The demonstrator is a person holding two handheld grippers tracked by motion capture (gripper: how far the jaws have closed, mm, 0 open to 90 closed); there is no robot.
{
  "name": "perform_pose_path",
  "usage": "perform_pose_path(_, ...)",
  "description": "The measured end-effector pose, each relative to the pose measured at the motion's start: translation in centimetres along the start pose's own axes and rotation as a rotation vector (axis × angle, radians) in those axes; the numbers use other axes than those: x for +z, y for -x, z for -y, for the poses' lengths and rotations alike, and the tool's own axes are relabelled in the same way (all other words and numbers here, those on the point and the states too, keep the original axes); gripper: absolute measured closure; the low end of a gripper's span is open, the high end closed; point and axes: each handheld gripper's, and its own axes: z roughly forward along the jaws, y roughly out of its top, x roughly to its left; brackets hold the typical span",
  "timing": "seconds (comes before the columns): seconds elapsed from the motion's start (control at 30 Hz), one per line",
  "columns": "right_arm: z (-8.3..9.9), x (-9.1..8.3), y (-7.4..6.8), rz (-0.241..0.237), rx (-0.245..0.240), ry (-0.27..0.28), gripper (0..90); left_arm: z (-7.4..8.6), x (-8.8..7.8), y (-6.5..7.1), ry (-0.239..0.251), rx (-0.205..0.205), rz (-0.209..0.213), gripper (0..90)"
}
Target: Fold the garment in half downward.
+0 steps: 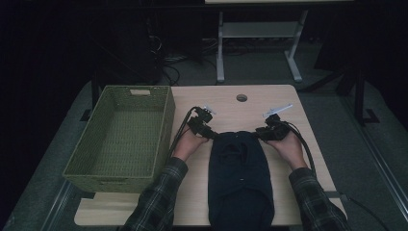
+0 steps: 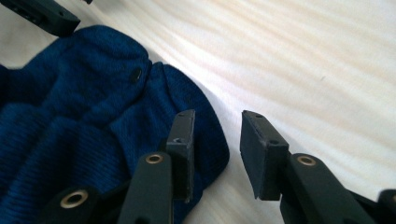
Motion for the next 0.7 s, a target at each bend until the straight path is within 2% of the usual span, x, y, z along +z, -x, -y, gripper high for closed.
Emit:
perform_pose_path(0.1, 0.4, 0.5, 0.1, -0.014, 0.014, -0.011, 64.4, 0.2, 0.6, -0.1, -0.015, 0.012, 0.003, 46.7)
perform_pose_path(0.17, 0.6, 0.7, 0.1, -0.017, 0.009, -0.021, 64.1, 0.3, 0.8, -0.1, -0.017, 0.013, 0.009, 46.4)
perform_pose_path(0.27, 0.6, 1.0, 0.1, -0.022, 0.002, -0.035, 64.7, 0.5, 1.2, 0.0, -0.022, 0.035, 0.02, 46.4)
perform_pose_path(0.33, 0.7, 1.2, 0.1, -0.032, 0.004, -0.036, 65.9, 0.5, 1.4, 0.0, -0.023, 0.059, 0.026, 47.3)
perform_pose_path(0.4, 0.8, 1.3, 0.2, -0.046, 0.009, -0.041, 67.6, 0.7, 1.6, 0.0, -0.008, 0.06, 0.04, 48.7)
perform_pose_path(0.5, 0.9, 1.4, 0.3, -0.064, 0.026, -0.035, 69.5, 0.8, 1.6, -0.1, 0.006, 0.059, 0.058, 52.0)
perform_pose_path(0.7, 0.9, 1.4, 0.3, -0.078, 0.019, -0.034, 76.4, 0.8, 1.6, 0.2, 0.014, 0.082, 0.082, 65.0)
